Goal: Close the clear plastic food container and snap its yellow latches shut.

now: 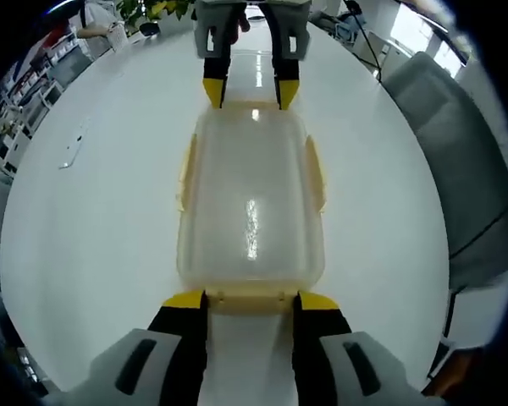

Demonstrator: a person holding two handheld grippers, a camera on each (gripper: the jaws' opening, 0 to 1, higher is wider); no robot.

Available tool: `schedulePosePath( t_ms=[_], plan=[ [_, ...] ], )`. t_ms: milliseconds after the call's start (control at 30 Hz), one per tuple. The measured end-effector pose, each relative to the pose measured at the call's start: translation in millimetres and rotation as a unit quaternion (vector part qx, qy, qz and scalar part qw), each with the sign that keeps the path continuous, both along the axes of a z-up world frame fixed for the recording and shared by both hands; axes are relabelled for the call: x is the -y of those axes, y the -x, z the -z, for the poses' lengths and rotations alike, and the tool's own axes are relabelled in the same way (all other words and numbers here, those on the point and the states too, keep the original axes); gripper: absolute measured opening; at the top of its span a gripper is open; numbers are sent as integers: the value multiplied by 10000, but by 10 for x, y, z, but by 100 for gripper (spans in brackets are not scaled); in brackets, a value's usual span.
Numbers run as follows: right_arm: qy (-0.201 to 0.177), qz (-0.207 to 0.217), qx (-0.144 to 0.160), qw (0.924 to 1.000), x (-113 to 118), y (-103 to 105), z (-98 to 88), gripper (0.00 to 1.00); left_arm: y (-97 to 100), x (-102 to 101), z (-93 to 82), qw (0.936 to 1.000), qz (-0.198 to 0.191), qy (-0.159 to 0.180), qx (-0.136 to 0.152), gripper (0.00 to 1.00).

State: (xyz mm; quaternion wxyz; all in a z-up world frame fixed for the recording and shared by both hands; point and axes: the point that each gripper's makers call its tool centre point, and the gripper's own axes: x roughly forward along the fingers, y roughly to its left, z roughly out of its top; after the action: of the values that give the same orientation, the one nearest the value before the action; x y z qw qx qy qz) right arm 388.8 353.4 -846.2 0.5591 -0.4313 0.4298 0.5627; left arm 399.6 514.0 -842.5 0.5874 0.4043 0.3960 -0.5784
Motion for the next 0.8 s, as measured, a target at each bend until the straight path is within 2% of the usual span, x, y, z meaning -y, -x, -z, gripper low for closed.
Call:
schedulePosePath(
  t_ms=[67,267,367,467,667,800],
  plan=[
    [-55,-21,27,10000,16,7,-6,37,-17,-1,2,9999,117,-48,62,33],
    [-93,-109,103,9998,35,15,-21,37,0,60,-19,9997,99,-217,92,33],
    [-25,-191,112,9998,95,22,-38,37,70,118,-117,9999,-43,-81,-67,33],
    [-392,-116,48,9992,66,-4,-176,36,58,101,-241,9999,-24,-118,103,33],
    [-690,-245,177,9972,88,-5,-444,36,124,115,-438,9996,-112,-167,188,33],
    [-751,-346,285,9962,155,-11,-550,36,200,221,-582,9996,-226,-99,165,33]
  ],
)
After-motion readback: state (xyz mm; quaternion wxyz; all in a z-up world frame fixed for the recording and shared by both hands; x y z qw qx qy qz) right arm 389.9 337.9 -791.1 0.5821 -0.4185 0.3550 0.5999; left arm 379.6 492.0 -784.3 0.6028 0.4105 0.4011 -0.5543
